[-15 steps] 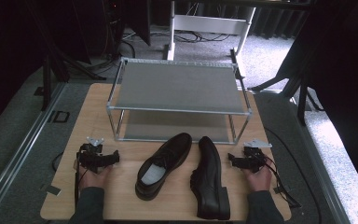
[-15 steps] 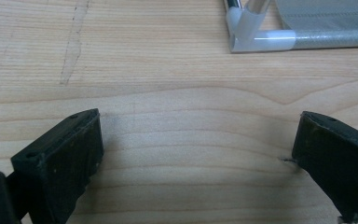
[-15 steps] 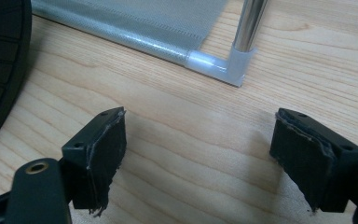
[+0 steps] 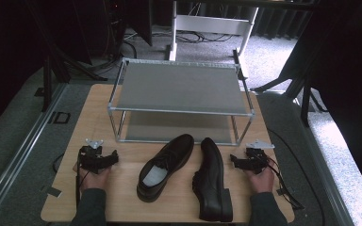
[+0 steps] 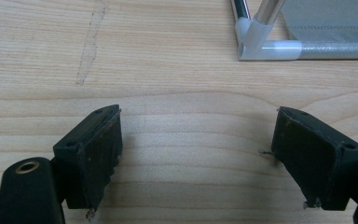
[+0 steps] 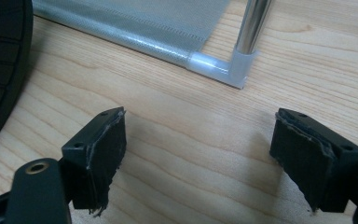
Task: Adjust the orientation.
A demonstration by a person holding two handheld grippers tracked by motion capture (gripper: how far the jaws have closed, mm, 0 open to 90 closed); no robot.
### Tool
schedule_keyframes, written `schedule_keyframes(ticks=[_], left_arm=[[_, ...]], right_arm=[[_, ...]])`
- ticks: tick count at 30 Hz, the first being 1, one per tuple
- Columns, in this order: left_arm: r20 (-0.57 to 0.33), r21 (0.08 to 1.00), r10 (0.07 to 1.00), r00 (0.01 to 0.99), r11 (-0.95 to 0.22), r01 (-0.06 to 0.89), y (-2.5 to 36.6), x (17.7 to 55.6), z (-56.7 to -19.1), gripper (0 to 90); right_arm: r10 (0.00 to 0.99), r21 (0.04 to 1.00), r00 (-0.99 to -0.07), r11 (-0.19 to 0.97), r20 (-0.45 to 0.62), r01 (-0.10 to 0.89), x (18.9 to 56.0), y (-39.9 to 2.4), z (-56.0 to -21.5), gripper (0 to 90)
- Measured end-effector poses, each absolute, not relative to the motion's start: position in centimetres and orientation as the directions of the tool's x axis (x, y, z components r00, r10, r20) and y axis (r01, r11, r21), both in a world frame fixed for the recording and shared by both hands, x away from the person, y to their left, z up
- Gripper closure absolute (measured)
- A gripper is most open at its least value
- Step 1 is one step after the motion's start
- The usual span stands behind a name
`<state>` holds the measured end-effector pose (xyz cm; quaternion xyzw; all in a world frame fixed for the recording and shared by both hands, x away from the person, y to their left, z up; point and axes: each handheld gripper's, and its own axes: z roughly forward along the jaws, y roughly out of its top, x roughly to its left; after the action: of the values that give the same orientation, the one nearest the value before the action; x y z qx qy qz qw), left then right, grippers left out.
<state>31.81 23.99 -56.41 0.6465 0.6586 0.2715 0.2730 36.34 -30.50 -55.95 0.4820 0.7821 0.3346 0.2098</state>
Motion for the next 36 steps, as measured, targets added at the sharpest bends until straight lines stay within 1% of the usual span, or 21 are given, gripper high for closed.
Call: schedule_keyframes(ticks=[7,8,10,12,15,17,18,19,20,24,25,27,33,36], left_arm=[[-0.009,0.706,1.000,0.001,0.006,0.708,24.2,31.6,-56.2,17.0],[-0.013,0.708,1.000,0.002,0.008,0.707,24.4,31.6,-56.2,24.0],[-0.011,0.699,1.000,-0.005,0.011,0.715,24.5,31.4,-56.0,27.1],[-0.010,0.695,1.000,0.000,0.007,0.719,24.5,31.2,-55.8,33.8],[-0.026,0.700,0.999,0.042,-0.012,0.714,24.3,30.9,-54.9,36.5],[-0.020,0.722,0.997,0.079,-0.041,0.691,24.0,30.4,-54.0,39.3],[-0.020,0.722,0.997,0.079,-0.041,0.691,24.0,30.4,-54.0,39.6],[-0.032,0.740,0.992,0.124,-0.060,0.670,23.7,29.9,-52.9,39.6],[-0.030,0.746,0.989,0.145,-0.074,0.662,23.6,29.6,-52.4,40.9],[-0.056,0.761,0.974,0.217,-0.099,0.642,23.4,29.0,-51.0,41.1],[-0.056,0.761,0.974,0.217,-0.099,0.642,23.4,29.0,-51.0,41.0],[-0.070,0.770,0.963,0.259,-0.113,0.628,22.9,28.7,-50.0,41.0],[-0.090,0.773,0.941,0.325,-0.140,0.619,21.8,28.4,-48.6,41.2],[-0.108,0.775,0.932,0.347,-0.140,0.616,21.2,28.3,-48.1,42.9]], right_arm=[[0.894,0.725,-0.448,0.312,-0.006,0.614,36.3,-30.5,-55.9,17.8],[0.894,0.726,-0.448,0.312,-0.005,0.614,36.4,-30.5,-55.9,17.8],[0.894,0.725,-0.448,0.312,-0.005,0.614,36.4,-30.5,-55.9,17.7],[0.894,0.725,-0.449,0.312,-0.005,0.614,36.4,-30.5,-55.9,17.7],[0.894,0.725,-0.448,0.312,-0.005,0.614,36.4,-30.5,-55.9,17.7],[0.894,0.725,-0.448,0.312,-0.005,0.614,36.4,-30.5,-55.9,17.8],[0.894,0.725,-0.448,0.312,-0.005,0.614,36.4,-30.5,-55.9,17.8],[0.894,0.725,-0.448,0.312,-0.005,0.614,36.4,-30.5,-55.9,17.7],[0.894,0.725,-0.448,0.312,-0.005,0.614,36.4,-30.5,-55.9,17.7],[0.894,0.725,-0.449,0.313,-0.006,0.614,36.4,-30.5,-55.9,17.7],[0.894,0.725,-0.449,0.313,-0.006,0.614,36.4,-30.5,-55.9,17.7],[0.894,0.725,-0.448,0.312,-0.005,0.614,36.4,-30.5,-55.9,17.7],[0.894,0.725,-0.448,0.312,-0.005,0.614,36.4,-30.5,-55.9,17.7],[0.894,0.725,-0.447,0.311,-0.004,0.614,36.4,-30.5,-55.9,17.7]])
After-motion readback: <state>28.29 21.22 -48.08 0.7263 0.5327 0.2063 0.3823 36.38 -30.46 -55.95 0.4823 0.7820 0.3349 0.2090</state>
